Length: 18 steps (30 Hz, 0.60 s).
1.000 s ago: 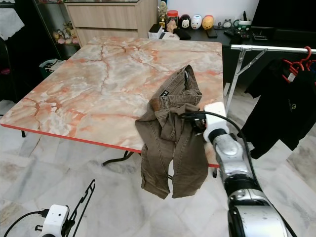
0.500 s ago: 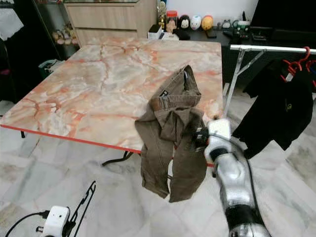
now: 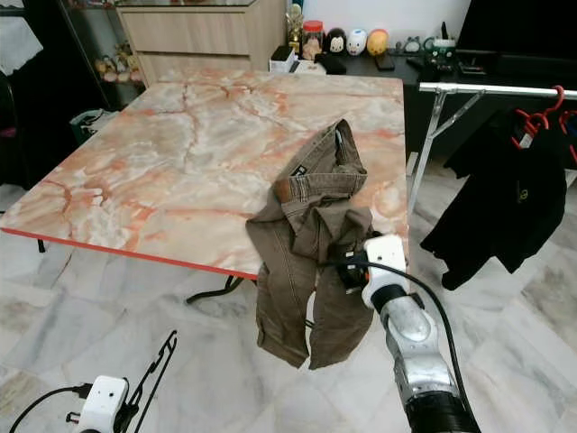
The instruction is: Hang hanger
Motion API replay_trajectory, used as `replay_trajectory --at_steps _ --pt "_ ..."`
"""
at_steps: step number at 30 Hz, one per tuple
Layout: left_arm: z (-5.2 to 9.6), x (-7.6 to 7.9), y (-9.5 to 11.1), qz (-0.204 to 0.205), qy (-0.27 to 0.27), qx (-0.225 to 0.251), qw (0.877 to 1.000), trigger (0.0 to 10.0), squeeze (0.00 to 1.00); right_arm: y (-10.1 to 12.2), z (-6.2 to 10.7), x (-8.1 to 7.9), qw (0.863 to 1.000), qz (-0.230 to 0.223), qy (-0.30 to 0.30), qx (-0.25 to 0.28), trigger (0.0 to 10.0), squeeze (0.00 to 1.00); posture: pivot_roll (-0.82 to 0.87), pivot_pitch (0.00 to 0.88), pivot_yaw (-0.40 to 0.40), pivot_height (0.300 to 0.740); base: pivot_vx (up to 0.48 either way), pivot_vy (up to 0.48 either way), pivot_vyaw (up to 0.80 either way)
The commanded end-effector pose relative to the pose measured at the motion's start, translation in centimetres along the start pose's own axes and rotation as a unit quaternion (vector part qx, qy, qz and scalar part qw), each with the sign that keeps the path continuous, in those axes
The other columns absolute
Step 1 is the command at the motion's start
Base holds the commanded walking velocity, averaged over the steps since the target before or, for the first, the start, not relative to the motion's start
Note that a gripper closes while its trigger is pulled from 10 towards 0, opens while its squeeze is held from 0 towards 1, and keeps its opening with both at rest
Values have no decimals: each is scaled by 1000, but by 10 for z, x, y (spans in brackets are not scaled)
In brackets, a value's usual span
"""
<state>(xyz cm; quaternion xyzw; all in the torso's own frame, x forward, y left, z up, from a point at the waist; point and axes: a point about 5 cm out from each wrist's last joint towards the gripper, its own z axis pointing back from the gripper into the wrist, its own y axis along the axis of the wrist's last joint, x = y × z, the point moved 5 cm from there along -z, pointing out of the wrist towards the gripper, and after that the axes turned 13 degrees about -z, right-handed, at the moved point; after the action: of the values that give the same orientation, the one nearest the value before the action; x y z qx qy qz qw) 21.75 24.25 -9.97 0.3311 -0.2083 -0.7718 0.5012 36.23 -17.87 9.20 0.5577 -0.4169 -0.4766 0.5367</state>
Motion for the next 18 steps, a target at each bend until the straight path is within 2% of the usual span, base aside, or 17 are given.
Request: replay_trajectory --at_steps 1,6,7,11,15,18 --pt "2 -3 -6 -5 -1 -10 1000 10000 0 16 0 -2 999 -10 4 36 10000 0 115 0 59 740 0 0 0" --pt "2 -2 -7 -5 -1 -12 1000 10000 0 29 2 -6 997 -17 9 71 10000 0 113 0 58 740 0 0 0" --pt "2 -1 -7 -4 -2 -12 1000 10000 0 35 5 -9 995 -34 7 93 10000 0 113 0 58 740 0 0 0" --pt "2 -1 -6 -4 -1 -11 1000 10000 0 38 11 -14 992 -45 8 114 10000 0 113 0 58 740 0 0 0" --pt "2 0 -5 -5 -1 -8 1000 10000 0 21 28 -29 993 -53 15 101 10000 0 114 5 56 740 0 0 0" --pt "2 1 -5 -6 -2 -7 1000 10000 0 15 33 -34 994 -51 20 93 10000 0 116 8 55 740 0 0 0"
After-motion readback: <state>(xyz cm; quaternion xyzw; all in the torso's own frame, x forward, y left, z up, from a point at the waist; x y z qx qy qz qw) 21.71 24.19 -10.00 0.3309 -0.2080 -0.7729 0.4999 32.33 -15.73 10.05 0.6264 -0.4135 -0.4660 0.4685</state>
